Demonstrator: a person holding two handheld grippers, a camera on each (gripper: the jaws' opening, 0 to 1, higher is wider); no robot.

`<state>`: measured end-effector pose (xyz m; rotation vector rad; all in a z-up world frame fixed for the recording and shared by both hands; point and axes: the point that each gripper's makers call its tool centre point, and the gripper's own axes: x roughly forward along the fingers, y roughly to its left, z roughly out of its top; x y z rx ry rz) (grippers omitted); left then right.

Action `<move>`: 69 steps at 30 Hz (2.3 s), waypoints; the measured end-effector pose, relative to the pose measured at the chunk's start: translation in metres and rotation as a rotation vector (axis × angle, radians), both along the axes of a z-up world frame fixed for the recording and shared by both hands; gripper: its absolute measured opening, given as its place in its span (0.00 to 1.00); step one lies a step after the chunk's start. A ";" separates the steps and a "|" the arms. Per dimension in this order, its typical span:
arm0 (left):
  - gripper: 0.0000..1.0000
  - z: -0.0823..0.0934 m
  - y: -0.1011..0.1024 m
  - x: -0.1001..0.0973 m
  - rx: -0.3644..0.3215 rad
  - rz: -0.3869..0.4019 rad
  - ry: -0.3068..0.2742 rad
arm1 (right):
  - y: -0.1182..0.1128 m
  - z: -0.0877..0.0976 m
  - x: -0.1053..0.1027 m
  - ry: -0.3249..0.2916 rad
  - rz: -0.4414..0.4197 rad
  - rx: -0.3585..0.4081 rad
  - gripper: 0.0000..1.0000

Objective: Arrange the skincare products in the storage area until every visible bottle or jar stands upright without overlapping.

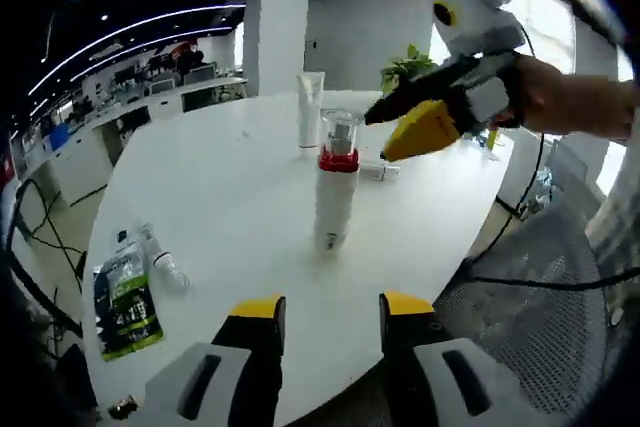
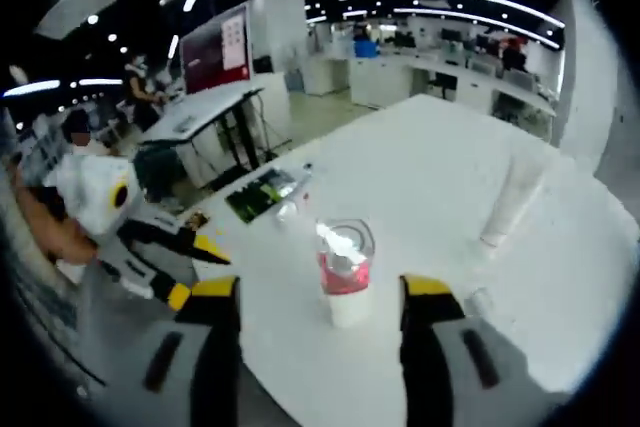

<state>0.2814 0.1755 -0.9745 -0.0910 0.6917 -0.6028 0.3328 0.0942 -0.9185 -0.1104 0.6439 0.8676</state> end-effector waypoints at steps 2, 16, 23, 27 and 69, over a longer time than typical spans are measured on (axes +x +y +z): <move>0.43 -0.003 -0.005 0.012 -0.013 0.003 0.008 | -0.005 0.001 -0.005 0.005 -0.038 0.052 0.65; 0.60 -0.011 -0.072 0.065 0.030 -0.147 -0.071 | -0.028 0.108 0.010 -0.139 -0.140 0.277 0.66; 0.60 -0.017 -0.082 0.074 0.038 -0.171 -0.079 | -0.040 0.196 0.023 -0.246 -0.169 0.347 0.66; 0.59 -0.022 -0.084 0.075 0.045 -0.180 -0.070 | -0.038 0.213 0.028 -0.225 -0.117 0.316 0.66; 0.41 -0.034 -0.097 0.063 0.128 -0.820 -0.131 | -0.030 0.044 0.010 0.016 0.320 -0.118 0.67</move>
